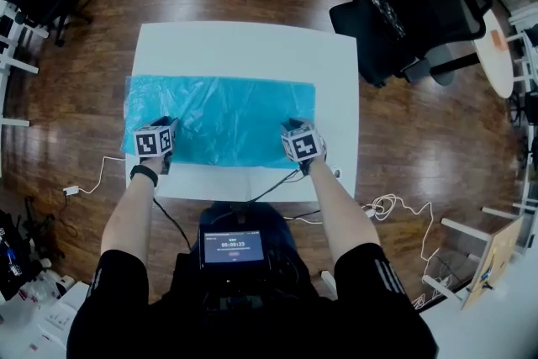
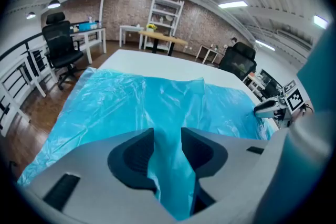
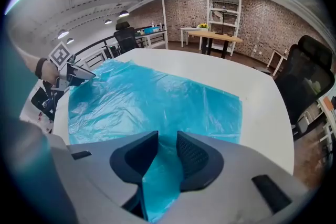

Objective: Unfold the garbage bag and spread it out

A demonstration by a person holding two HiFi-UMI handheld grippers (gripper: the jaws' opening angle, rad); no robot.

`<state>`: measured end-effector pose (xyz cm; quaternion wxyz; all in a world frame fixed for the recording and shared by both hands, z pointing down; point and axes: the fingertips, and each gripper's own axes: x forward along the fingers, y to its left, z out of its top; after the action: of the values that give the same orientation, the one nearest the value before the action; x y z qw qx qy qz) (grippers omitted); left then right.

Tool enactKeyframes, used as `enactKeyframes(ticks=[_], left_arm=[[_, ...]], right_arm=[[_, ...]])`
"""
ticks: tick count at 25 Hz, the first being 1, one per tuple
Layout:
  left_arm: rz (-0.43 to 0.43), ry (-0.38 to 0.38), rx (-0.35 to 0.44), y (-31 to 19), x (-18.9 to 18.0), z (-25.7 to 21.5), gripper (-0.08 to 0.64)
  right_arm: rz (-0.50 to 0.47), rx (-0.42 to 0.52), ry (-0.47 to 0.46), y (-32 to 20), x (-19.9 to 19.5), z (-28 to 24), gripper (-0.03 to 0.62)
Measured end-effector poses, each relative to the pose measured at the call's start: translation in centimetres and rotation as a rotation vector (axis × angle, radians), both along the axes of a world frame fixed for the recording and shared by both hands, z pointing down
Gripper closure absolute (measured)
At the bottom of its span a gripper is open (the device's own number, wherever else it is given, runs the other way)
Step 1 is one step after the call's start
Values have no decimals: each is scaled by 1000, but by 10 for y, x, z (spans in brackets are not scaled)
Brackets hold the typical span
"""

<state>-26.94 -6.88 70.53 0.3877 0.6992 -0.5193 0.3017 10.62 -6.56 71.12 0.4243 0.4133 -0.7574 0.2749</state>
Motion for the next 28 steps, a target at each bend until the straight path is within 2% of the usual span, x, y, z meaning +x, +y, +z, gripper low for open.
enactKeyframes(ticks=[10,17,28], left_arm=[[30,-1,21,-38,50,-2,390],[21,-37,36,-60,64,-2,390],[14,-44,43,-86,82,-1,390]], right_arm=[[39,17,21,-26,50,0,442],[42,30,45,-51,83,-2,442],[-81,53,93,-85,93,-2,442]])
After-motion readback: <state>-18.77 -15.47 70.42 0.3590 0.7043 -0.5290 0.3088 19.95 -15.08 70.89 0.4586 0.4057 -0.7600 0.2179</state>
